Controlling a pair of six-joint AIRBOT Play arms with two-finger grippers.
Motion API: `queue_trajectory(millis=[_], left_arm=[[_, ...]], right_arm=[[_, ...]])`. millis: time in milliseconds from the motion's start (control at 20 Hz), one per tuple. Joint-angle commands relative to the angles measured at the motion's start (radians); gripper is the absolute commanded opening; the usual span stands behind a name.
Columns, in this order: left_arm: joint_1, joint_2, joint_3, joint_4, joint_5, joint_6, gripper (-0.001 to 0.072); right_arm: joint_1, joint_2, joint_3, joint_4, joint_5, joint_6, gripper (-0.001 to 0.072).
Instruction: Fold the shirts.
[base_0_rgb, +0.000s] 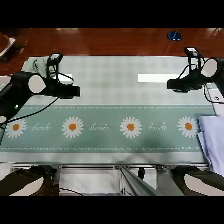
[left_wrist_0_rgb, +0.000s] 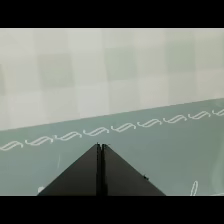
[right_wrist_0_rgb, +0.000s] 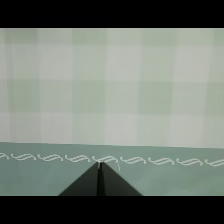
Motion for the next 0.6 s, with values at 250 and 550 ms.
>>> queue_trajectory(millis=[250,550], left_arm=[[0.013,-0.018,0.000,0.086,0.324,0.001,0.0386],[0.270,-0.062,0.016,0.430,0.608,-0.017,0.0505]], right_arm=[[0.000,-0.002,0.000,-0.003,-0.135,0.000,0.0066],[0.001,-0.055,-0.001,-0.061,-0.093,-0.014,0.0409]])
